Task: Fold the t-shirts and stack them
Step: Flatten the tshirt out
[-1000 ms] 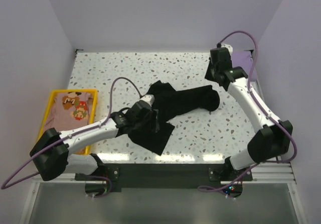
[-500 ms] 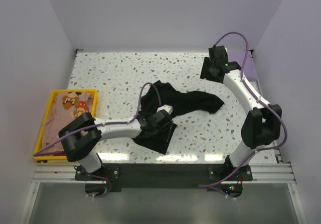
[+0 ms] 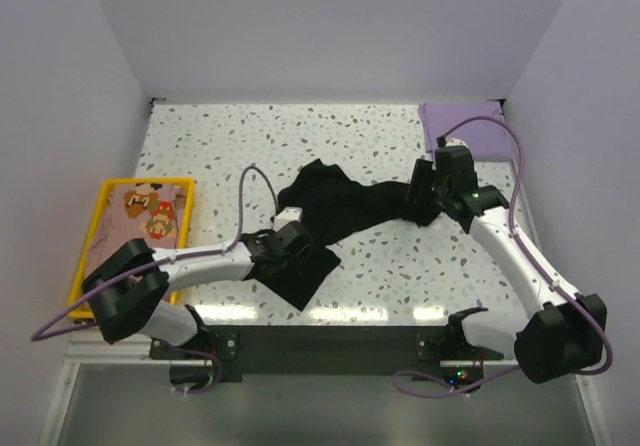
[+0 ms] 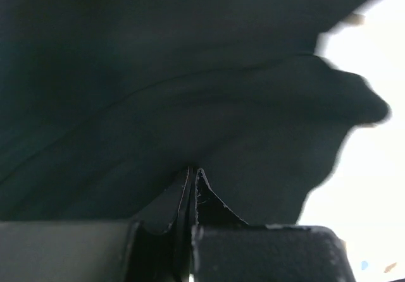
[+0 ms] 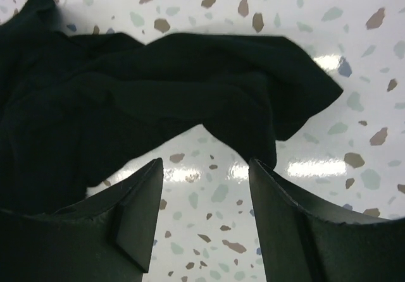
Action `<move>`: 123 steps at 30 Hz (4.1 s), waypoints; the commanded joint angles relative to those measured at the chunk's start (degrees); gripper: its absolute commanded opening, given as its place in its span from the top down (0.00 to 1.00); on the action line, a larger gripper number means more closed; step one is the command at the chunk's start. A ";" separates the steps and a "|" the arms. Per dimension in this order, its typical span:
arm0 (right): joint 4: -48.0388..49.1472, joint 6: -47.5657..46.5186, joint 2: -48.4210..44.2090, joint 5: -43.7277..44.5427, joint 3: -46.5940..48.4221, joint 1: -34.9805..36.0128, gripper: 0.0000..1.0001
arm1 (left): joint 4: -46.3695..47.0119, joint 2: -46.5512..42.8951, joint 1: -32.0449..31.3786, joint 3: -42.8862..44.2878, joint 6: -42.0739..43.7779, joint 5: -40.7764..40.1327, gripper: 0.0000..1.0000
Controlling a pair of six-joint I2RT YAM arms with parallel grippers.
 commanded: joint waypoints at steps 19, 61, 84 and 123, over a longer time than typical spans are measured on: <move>8.56 3.81 6.79 13.20 -7.49 8.81 0.23 | 1.40 -19.65 21.37 -1.62 6.73 13.83 0.67; 3.29 -0.67 21.47 13.21 15.01 -0.94 0.97 | -18.37 -14.87 14.22 12.19 7.43 -9.46 1.00; 3.54 4.07 27.17 -9.09 46.52 -8.05 1.00 | -9.43 -7.55 37.25 44.94 24.03 -6.48 1.00; 13.40 10.14 -2.17 -19.23 -17.58 -16.76 0.26 | -11.07 -39.00 42.98 -3.11 2.17 8.56 0.31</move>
